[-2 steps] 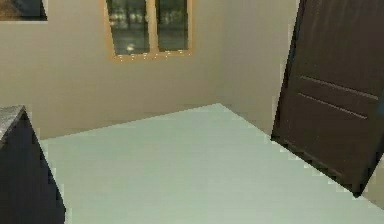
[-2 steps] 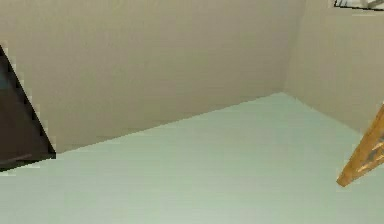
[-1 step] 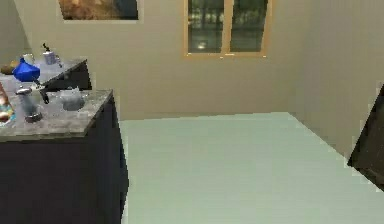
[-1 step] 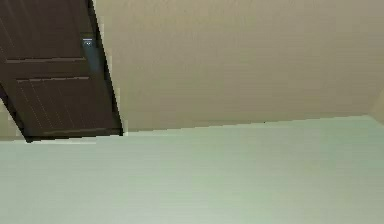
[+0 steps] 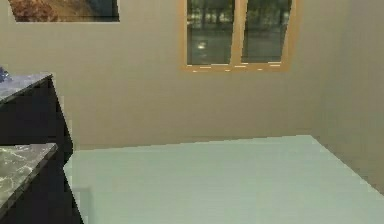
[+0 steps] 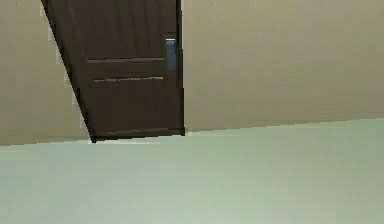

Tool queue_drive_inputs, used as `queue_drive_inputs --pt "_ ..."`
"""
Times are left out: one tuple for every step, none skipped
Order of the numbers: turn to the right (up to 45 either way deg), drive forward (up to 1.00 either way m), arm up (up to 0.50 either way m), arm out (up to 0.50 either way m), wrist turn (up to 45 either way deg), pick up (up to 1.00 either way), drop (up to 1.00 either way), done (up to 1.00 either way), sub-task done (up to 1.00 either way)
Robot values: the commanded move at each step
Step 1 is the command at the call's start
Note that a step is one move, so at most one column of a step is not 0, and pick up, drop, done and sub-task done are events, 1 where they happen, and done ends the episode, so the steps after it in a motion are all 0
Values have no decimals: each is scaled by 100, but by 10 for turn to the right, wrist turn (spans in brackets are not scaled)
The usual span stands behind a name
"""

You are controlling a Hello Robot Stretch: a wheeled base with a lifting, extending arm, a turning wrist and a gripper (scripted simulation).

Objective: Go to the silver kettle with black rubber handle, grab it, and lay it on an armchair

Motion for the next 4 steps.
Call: queue_drive_inputs --pt "-450 0 0 0 0 0 0 0 0" --pt "-450 0 0 0 0 0 0 0 0" --pt "-450 0 0 0 0 0 0 0 0" --pt "-150 0 0 0 0 0 0 0 0"
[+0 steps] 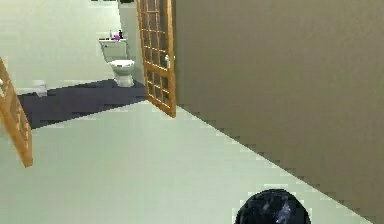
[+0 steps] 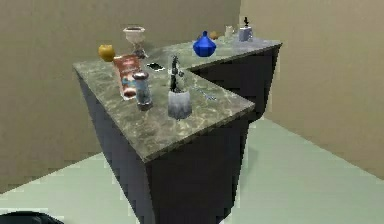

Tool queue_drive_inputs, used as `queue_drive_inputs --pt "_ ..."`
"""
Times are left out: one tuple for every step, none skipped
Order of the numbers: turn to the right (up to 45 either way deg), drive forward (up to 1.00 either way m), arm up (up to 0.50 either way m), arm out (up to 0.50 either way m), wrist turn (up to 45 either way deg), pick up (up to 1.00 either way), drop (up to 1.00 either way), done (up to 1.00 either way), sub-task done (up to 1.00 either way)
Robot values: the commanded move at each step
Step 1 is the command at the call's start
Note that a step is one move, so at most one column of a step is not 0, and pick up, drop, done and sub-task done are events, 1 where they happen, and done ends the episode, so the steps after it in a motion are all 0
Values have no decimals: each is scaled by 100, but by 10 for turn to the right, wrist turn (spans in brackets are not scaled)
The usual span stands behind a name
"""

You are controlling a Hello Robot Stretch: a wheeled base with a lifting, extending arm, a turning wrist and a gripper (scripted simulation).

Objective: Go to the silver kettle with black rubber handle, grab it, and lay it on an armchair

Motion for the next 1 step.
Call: queue_drive_inputs --pt "450 0 0 0 0 0 0 0 0"
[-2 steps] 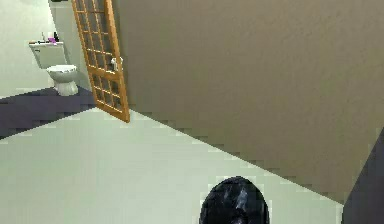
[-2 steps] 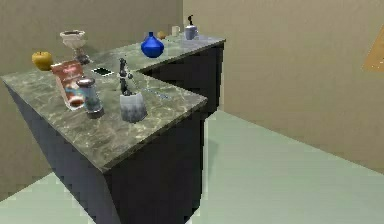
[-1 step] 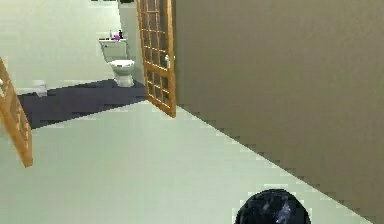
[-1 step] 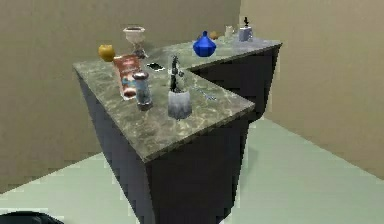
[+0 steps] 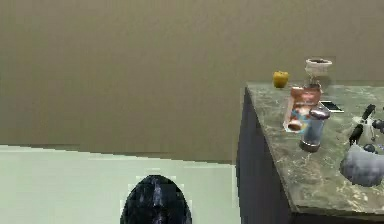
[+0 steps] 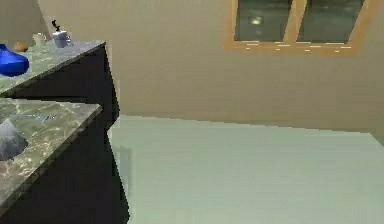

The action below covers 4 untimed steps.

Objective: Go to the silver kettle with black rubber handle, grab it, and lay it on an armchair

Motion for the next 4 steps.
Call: queue_drive_inputs --pt "270 0 0 0 0 0 0 0 0" --pt "0 35 0 0 0 0 0 0 0" --pt "-450 0 0 0 0 0 0 0 0" --pt "-210 0 0 0 0 0 0 0 0"
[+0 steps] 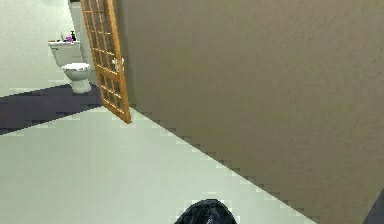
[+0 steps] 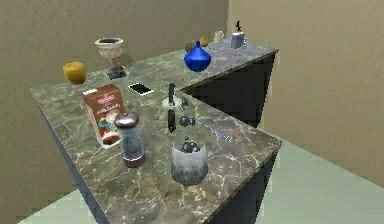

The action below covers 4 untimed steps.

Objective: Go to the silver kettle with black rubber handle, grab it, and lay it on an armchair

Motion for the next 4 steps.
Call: queue_drive_inputs --pt "0 0 50 0 0 0 0 0 0" --pt "0 0 38 0 0 0 0 0 0" --pt "0 0 0 32 0 0 0 0 0" --pt "0 0 0 0 450 0 0 0 0"
